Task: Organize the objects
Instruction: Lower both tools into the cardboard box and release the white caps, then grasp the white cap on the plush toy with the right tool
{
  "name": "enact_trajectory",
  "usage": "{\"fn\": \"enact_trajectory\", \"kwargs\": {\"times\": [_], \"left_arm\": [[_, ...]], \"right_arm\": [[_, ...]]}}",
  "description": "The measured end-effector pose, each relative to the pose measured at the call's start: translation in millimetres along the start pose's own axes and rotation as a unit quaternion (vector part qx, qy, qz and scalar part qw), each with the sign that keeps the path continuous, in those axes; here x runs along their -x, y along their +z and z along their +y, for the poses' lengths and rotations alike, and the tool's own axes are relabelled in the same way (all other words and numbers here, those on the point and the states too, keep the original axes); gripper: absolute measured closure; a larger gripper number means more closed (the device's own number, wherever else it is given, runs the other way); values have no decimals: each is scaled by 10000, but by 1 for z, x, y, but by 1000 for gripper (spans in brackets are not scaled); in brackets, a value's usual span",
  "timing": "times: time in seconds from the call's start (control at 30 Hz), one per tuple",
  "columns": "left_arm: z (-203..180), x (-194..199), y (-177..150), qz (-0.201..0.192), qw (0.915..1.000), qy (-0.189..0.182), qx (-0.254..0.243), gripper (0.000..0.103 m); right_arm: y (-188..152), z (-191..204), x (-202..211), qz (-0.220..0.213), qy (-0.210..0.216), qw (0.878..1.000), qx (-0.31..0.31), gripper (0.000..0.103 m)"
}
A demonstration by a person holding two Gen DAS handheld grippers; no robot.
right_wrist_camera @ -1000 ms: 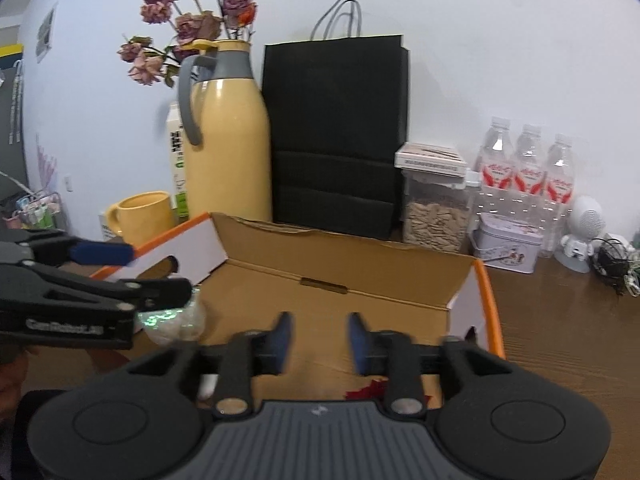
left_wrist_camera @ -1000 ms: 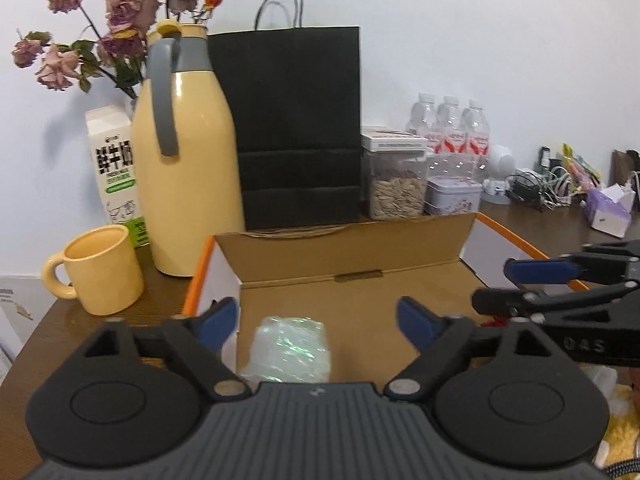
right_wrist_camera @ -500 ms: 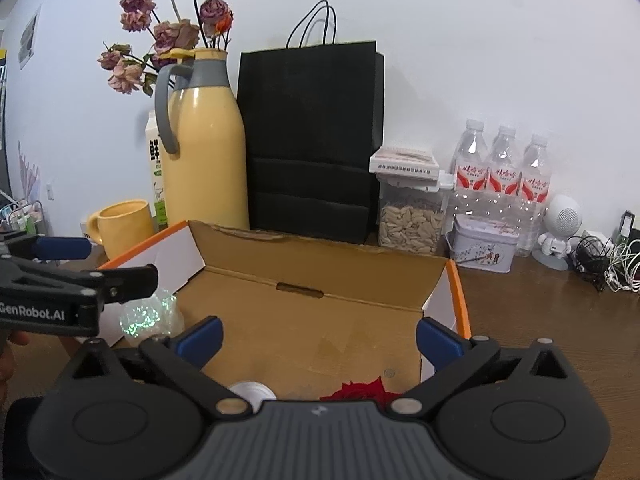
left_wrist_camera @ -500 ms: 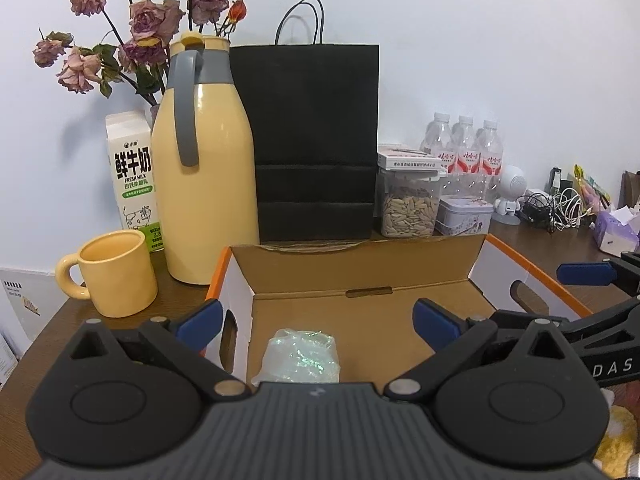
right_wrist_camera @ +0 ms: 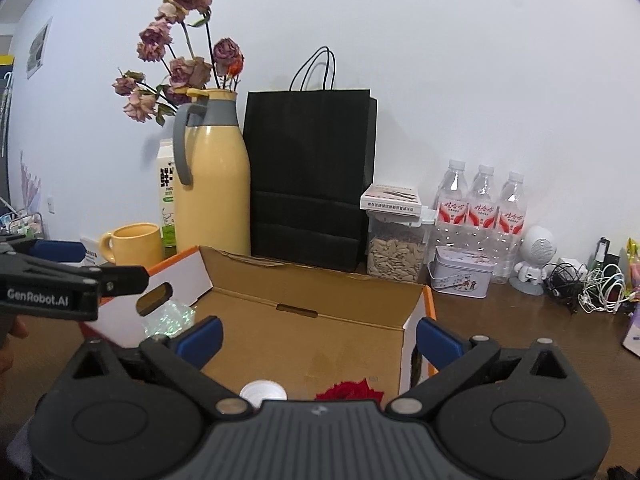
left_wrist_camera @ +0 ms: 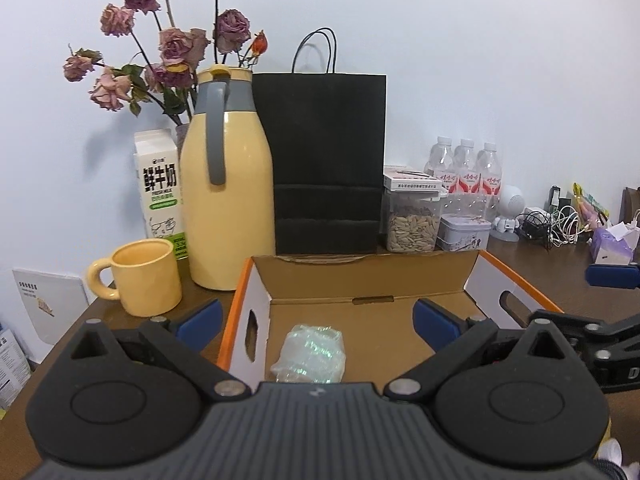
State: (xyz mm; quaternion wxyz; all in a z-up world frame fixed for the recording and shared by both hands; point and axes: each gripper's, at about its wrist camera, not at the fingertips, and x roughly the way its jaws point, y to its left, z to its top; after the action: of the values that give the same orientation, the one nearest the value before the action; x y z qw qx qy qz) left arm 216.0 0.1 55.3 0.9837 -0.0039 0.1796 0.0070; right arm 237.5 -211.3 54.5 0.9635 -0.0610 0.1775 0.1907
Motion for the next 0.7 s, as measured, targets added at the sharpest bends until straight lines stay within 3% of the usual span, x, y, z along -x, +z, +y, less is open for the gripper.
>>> {"fn": "enact_trajectory", "kwargs": {"times": [0.53, 0.63, 0.7], "left_arm": [[11, 63, -29, 172, 9996, 221, 62, 0], [14, 74, -37, 225, 9994, 273, 67, 0], [16, 80, -42, 268, 9991, 314, 79, 0]], "right_arm": [[-40, -12, 76, 97, -275, 9996, 50, 0], [-50, -14, 89, 121, -275, 9995, 84, 2], [-58, -16, 97, 168, -257, 9995, 94, 9]]}}
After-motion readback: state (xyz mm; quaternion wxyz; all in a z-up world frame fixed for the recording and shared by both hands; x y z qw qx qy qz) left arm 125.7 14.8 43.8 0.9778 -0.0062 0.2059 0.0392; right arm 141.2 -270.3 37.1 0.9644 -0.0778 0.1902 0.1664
